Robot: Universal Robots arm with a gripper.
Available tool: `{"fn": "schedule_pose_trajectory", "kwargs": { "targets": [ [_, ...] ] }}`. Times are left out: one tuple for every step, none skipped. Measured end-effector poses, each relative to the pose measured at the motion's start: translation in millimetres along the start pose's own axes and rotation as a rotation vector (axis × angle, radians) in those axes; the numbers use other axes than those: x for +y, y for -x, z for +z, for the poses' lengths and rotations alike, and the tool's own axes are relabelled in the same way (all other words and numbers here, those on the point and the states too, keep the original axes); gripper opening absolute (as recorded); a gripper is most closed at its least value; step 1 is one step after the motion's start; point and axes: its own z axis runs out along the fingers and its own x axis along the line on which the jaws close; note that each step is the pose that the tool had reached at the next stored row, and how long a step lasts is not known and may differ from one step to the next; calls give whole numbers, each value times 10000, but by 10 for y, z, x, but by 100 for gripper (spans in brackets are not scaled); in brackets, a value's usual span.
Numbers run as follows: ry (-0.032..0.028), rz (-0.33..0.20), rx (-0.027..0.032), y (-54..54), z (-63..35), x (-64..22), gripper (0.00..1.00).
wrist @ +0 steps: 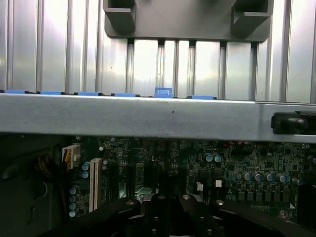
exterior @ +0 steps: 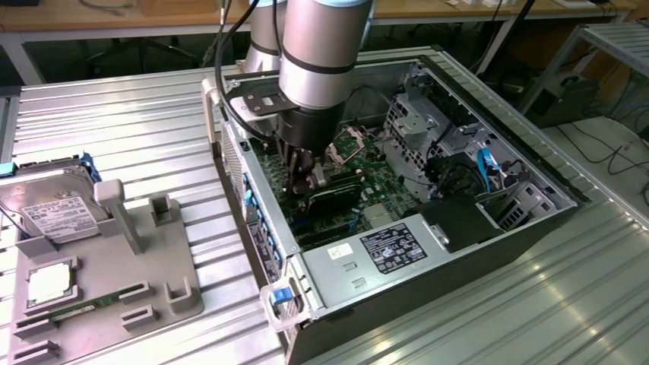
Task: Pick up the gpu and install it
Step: 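Press down on the gpu until it lock into place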
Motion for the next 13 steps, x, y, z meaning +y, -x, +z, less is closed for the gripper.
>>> {"fn": "schedule_pose_trajectory", "kwargs": {
  "targets": [
    [1, -1, 2, 0, 8, 2, 11],
    [-1, -2, 0, 1, 16, 2, 11],
    [-2, -1, -2, 1, 22, 2, 11],
    [-2, 0, -3, 1, 22, 2, 11],
    [-2, 1, -6, 2, 16, 2, 11],
    [-15, 1, -27, 4, -10, 3, 11],
    [-13, 2, -20, 6, -49, 6, 11],
    [-7, 1, -9, 7, -93, 8, 11],
    [-3, 1, -4, 9, -123, 9, 11],
    [-6, 0, -6, 9, -136, 9, 11],
    [-8, 0, -8, 10, -138, 9, 11],
    [-8, 0, -7, 10, -138, 9, 11],
    [-8, -1, -7, 10, -138, 9, 11]
  ]
}}
